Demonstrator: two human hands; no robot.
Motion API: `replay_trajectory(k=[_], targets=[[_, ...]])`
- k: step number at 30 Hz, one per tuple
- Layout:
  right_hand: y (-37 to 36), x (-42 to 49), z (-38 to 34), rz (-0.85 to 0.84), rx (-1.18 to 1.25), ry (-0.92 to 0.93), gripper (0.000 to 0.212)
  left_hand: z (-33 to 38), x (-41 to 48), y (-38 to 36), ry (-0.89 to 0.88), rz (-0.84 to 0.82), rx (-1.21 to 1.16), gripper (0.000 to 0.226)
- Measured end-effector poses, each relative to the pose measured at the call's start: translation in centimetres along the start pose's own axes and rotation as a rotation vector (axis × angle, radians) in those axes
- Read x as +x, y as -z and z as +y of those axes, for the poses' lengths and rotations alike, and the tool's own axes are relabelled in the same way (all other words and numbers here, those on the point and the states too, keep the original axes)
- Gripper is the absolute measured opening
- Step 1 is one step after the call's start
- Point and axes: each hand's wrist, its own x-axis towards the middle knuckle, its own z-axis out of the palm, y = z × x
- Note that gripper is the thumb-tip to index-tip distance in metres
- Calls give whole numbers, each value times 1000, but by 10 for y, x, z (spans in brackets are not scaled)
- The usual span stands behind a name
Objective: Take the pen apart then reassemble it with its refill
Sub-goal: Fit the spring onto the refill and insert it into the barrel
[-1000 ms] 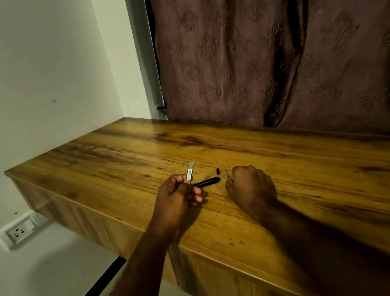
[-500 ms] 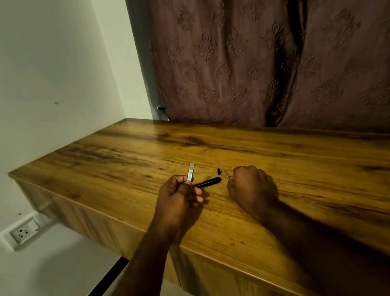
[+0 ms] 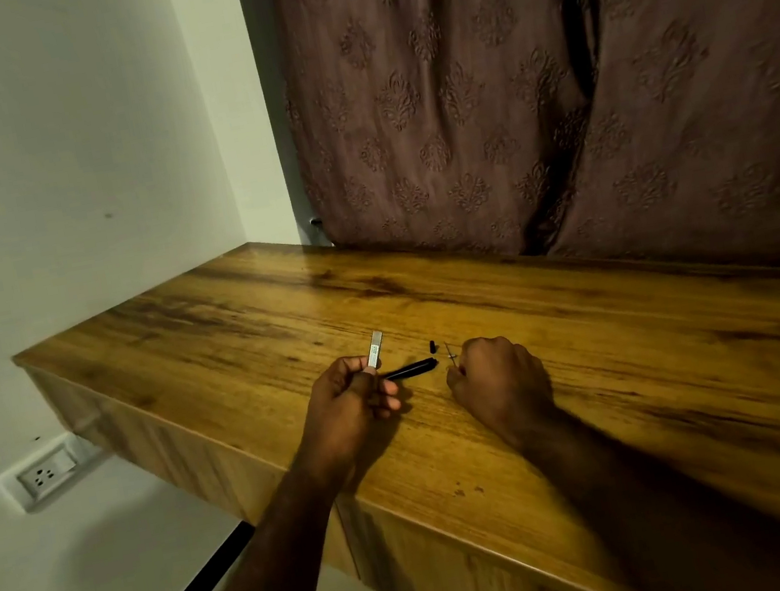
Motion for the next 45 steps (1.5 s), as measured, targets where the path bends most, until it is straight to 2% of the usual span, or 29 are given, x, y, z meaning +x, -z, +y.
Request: replay_trajectory(k=[3,8,12,18,21,23,26,31,35,40,42,45], targets=[[-1,1,3,34,103,-38,21,1,-1,-1,-4,-13,-23,18],[6,10,29,232,479,-214,12,1,-1,-1,-20,-35,-44,16],[8,19,54,142,643,-298,9,-5,5,5,-32,-6,70,18],[11,14,55,-83,629,-109,15,-11,8,8,-86,-7,193,13],[14,13,54,-152,619,-64,12,-14,9,11,-123,-23,257,15],[16,12,54,-184,616,-54,18,-15,10,12,-141,-22,289,16],[16,9,54,-192,550,-22,24,-17,10,11,-152,-18,284,16],[15,9,50,-173,397,60,12,-19,13,12,-158,-16,286,15],[13,11,49,-158,365,22,4,-20,14,13,-161,-26,284,15],[11,9,49,-134,375,5,8,-21,15,13,-169,-27,294,15],[11,7,47,-122,483,9,10,-22,16,13,-168,-36,305,16],[17,4,36,-65,894,-44,12,-23,16,14,-178,-51,329,16]])
